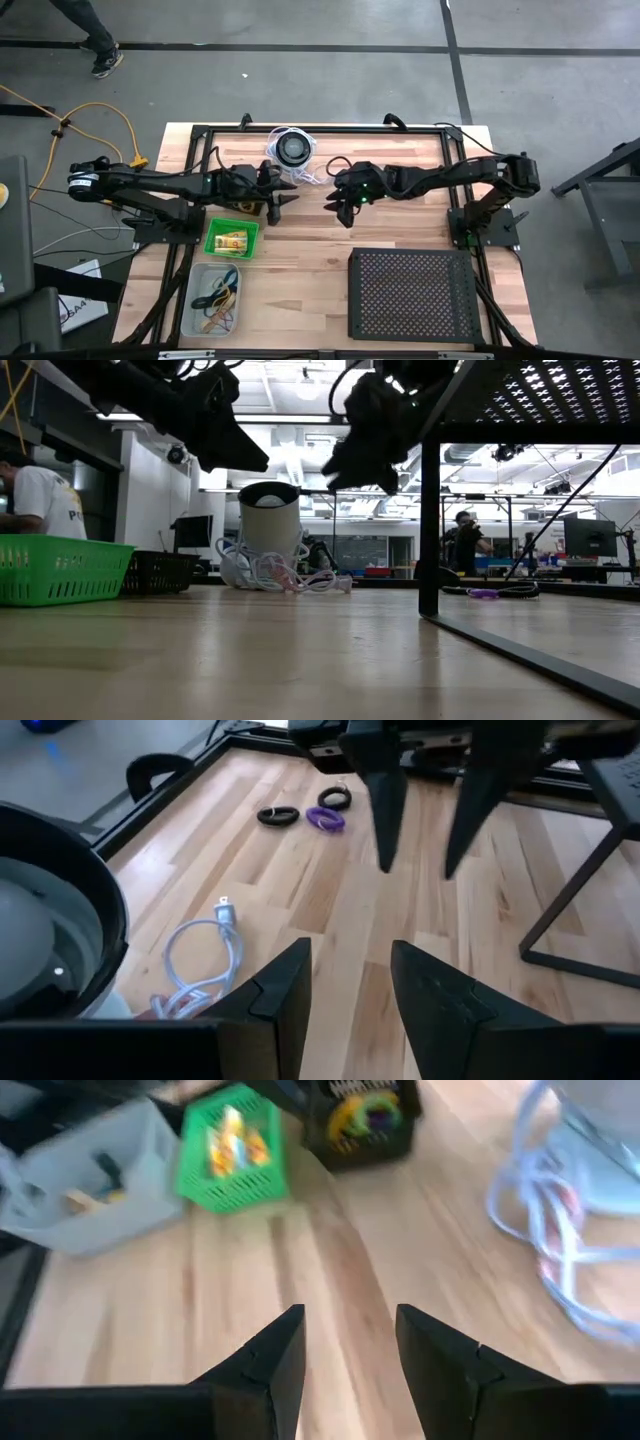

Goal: Pick & Place Office Desk Supplies
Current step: Put the black coil keychain into the black bin

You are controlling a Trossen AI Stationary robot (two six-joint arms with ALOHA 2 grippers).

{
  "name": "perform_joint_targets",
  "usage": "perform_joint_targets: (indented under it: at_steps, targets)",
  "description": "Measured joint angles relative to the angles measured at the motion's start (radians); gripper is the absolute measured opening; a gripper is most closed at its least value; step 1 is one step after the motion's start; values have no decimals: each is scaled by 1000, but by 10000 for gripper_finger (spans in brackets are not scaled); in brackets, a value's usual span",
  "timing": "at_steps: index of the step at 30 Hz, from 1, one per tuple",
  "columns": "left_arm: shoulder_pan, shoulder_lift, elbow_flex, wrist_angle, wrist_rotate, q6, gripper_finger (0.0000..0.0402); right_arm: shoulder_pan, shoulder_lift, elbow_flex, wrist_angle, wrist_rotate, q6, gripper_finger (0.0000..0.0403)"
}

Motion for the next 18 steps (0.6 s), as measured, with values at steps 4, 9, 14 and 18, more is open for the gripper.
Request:
perform_joint_targets:
  at_steps: [4, 9, 14, 18]
  targets:
    - [0, 0, 0, 0, 1, 0, 133, -15, 0, 0, -108, 35, -1, 144]
    - [0, 0, 0, 0, 1, 3, 133, -46, 0, 0, -255, 147, 0, 144]
    - [0, 0, 0, 1, 1, 3, 133, -93, 0, 0, -353, 193, 38, 144]
    - [0, 0, 0, 1, 1, 3, 133, -127, 0, 0, -420, 180, 36, 144]
